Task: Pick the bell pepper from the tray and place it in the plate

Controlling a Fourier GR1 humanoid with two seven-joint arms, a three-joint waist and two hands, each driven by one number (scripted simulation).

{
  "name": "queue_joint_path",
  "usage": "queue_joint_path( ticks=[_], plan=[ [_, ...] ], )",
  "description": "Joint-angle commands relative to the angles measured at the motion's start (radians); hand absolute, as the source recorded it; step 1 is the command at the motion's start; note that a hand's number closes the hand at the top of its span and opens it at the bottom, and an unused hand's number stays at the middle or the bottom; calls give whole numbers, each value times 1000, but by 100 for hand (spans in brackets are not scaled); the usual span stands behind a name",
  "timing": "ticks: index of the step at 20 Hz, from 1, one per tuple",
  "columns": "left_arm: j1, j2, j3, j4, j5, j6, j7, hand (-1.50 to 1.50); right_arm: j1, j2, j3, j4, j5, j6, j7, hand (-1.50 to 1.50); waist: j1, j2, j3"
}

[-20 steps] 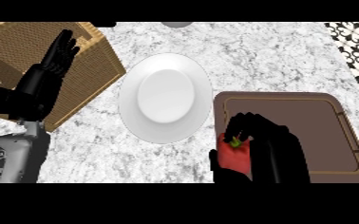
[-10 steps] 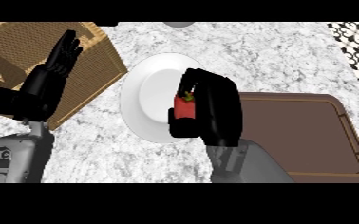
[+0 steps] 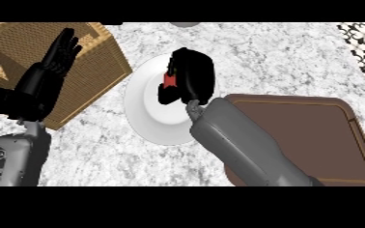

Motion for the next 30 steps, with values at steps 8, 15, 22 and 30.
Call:
queue_joint_path(
  ticks=[8,15,22,30],
  plan=[
    [-49,-34,-32,3,-11,2,17,0,-137,1,70,419,-311,-279,-109,-150,50,15,0],
    [-46,-67,-60,53,-59,23,-48,0,-144,1,76,380,-518,-408,-305,-150,52,22,1],
    [-25,-27,-19,17,-6,-21,-12,0,-129,1,14,344,-662,-604,-468,-150,46,14,2],
    [42,-14,7,-58,-16,-4,24,0,-4,-8,-123,251,-749,-593,-659,-150,-23,-5,1]
  ],
)
